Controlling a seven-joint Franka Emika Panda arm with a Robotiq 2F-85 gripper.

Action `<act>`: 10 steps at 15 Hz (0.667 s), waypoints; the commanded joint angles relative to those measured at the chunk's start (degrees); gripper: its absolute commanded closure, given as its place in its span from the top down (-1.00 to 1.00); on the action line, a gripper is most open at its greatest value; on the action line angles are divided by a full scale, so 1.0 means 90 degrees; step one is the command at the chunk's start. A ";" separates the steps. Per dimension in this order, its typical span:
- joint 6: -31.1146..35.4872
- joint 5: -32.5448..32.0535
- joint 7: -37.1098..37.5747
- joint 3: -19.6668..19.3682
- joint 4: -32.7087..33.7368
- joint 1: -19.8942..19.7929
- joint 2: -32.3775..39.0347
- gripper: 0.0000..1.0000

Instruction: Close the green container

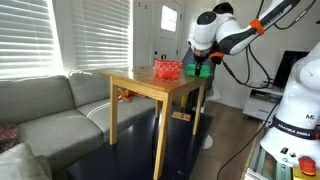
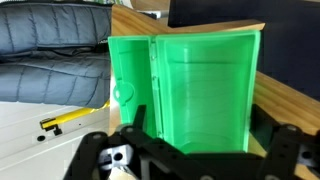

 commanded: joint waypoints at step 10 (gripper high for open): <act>-0.0120 -0.0550 0.0399 0.0032 0.0086 0.0159 -0.0058 1.00</act>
